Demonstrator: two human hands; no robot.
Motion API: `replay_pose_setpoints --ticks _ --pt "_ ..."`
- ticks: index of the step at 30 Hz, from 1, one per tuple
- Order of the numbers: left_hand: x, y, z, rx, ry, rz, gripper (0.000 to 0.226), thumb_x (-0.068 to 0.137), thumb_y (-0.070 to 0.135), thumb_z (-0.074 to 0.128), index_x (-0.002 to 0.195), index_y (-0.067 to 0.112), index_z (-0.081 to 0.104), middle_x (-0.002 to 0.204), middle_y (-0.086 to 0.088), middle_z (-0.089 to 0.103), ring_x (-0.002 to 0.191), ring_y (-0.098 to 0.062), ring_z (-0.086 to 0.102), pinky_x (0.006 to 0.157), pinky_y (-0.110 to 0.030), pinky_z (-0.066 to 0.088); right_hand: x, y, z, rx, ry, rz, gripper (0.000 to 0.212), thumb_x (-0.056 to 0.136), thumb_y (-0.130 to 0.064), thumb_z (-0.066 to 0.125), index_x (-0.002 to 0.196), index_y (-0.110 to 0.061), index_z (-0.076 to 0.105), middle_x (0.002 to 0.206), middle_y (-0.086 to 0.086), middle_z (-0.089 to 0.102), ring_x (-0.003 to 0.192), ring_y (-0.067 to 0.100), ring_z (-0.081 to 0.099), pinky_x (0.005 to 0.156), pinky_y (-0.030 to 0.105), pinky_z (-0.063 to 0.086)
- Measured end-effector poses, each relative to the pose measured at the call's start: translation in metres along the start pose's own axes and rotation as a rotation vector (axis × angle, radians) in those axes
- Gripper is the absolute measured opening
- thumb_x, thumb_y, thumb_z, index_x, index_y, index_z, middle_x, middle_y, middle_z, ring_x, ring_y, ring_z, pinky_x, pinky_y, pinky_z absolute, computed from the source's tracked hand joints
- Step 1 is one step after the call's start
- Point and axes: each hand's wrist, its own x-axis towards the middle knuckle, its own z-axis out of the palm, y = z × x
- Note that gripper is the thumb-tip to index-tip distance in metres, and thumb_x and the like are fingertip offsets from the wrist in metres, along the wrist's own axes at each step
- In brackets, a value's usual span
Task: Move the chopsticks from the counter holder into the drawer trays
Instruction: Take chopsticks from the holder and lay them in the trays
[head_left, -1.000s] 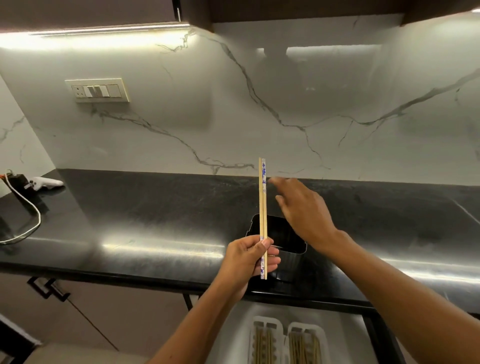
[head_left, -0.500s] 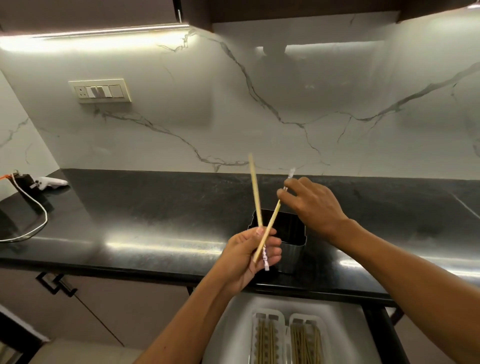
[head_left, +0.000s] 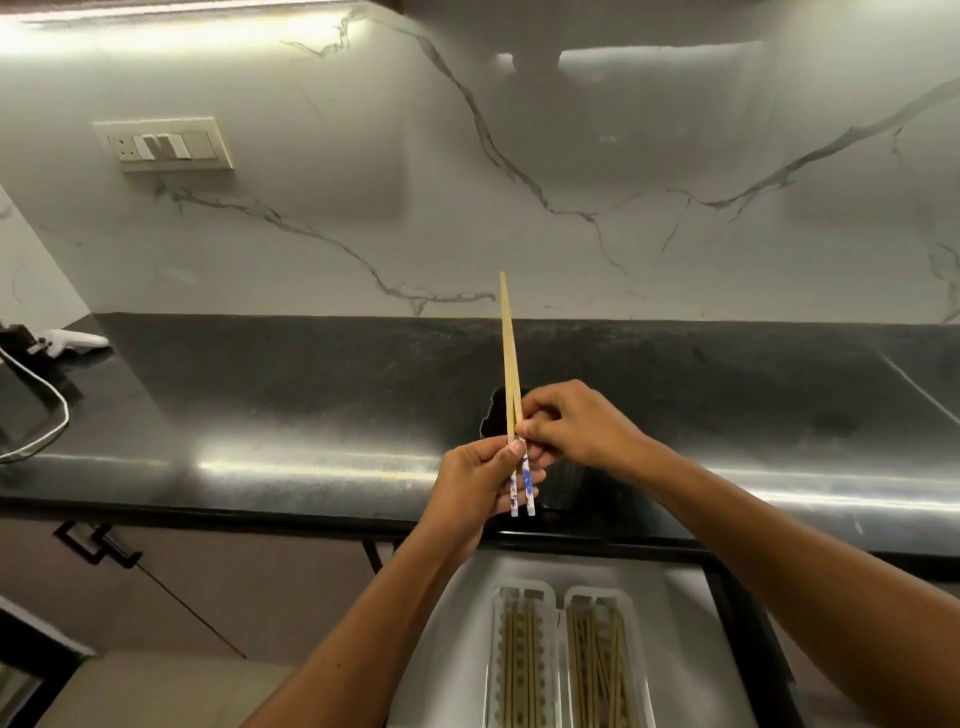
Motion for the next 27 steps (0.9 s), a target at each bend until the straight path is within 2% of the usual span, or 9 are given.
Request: replay_pose_setpoints --ticks 2,4,6,9,13,18,21,24,27 --pt "-0.003 -0.008 -0.002 0.001 -0.005 -0.027 0.026 0.096 0.019 0.054 0.11 0.003 0.068 0.101 -0.016 0.074 0.094 -0.025 0.072 0.083 -0.036 0.059 -0.004 0.004 0.006 0.04 -0.005 0.023 0.009 0.09 -0.014 0.062 0.093 -0.009 0.068 0.078 0.013 0.072 0.075 0.024 0.072 0.078 0.038 0.059" --pt "-0.008 -0.018 -0.005 0.041 -0.01 -0.041 0.023 0.096 0.018 0.054 0.108 0.005 0.069 0.097 -0.015 0.074 0.091 -0.025 0.072 0.082 -0.036 0.059 -0.01 0.008 0.014 0.135 -0.031 0.059 0.009 0.09 -0.012 0.062 0.094 -0.006 0.067 0.076 0.014 0.071 0.072 0.026 0.071 0.07 0.03 0.059" --pt "-0.013 -0.03 -0.009 0.11 -0.021 -0.04 0.02 0.096 0.017 0.054 0.105 0.007 0.069 0.091 -0.012 0.074 0.085 -0.021 0.073 0.077 -0.031 0.059 -0.017 0.011 0.022 0.252 -0.039 0.084 0.012 0.091 -0.011 0.06 0.101 -0.006 0.065 0.071 0.009 0.066 0.067 0.018 0.066 0.06 0.019 0.056" --pt "-0.016 -0.047 -0.012 0.218 0.005 -0.03 0.017 0.094 0.016 0.057 0.1 0.006 0.07 0.085 -0.009 0.073 0.079 -0.015 0.07 0.072 -0.025 0.056 -0.019 0.018 0.033 0.312 0.042 0.061 0.012 0.093 -0.013 0.058 0.102 -0.008 0.064 0.072 0.008 0.064 0.064 0.012 0.061 0.057 0.018 0.054" --pt "-0.004 -0.06 -0.015 0.47 0.097 0.066 0.02 0.092 0.022 0.061 0.083 0.008 0.072 0.078 -0.017 0.069 0.066 -0.016 0.059 0.068 -0.037 0.051 -0.019 0.027 0.041 0.141 0.173 0.015 0.011 0.092 -0.016 0.06 0.094 -0.007 0.067 0.073 0.002 0.067 0.063 0.006 0.064 0.061 0.019 0.055" --pt "0.015 -0.058 0.003 0.616 0.169 0.204 0.016 0.094 0.019 0.057 0.089 0.014 0.072 0.072 -0.008 0.067 0.055 -0.007 0.051 0.054 -0.025 0.046 -0.017 0.036 0.04 -0.048 0.284 -0.031 0.011 0.091 -0.017 0.062 0.091 -0.01 0.07 0.07 -0.004 0.065 0.062 0.006 0.064 0.059 0.007 0.049" --pt "0.03 -0.062 0.013 0.653 0.147 0.211 0.015 0.093 0.018 0.057 0.088 0.015 0.072 0.075 -0.01 0.068 0.06 -0.018 0.058 0.058 -0.033 0.052 -0.015 0.046 0.035 -0.084 0.334 0.019 0.011 0.091 -0.018 0.062 0.092 -0.011 0.071 0.073 -0.004 0.065 0.061 0.003 0.061 0.056 0.002 0.045" --pt "0.04 -0.068 0.017 0.683 0.139 0.208 0.014 0.093 0.018 0.058 0.092 0.017 0.072 0.079 -0.009 0.07 0.071 -0.026 0.065 0.066 -0.041 0.057 -0.012 0.055 0.032 -0.091 0.35 0.065 0.012 0.09 -0.019 0.064 0.091 -0.01 0.071 0.072 -0.004 0.065 0.059 0.002 0.061 0.055 0.004 0.046" --pt "0.048 -0.075 0.018 0.706 0.16 0.218 0.017 0.094 0.017 0.056 0.093 0.015 0.072 0.078 -0.004 0.07 0.065 -0.015 0.063 0.059 -0.024 0.052 -0.008 0.063 0.034 -0.081 0.356 0.074 0.011 0.09 -0.019 0.063 0.092 -0.01 0.07 0.071 -0.003 0.066 0.058 0.003 0.061 0.054 0.005 0.045"
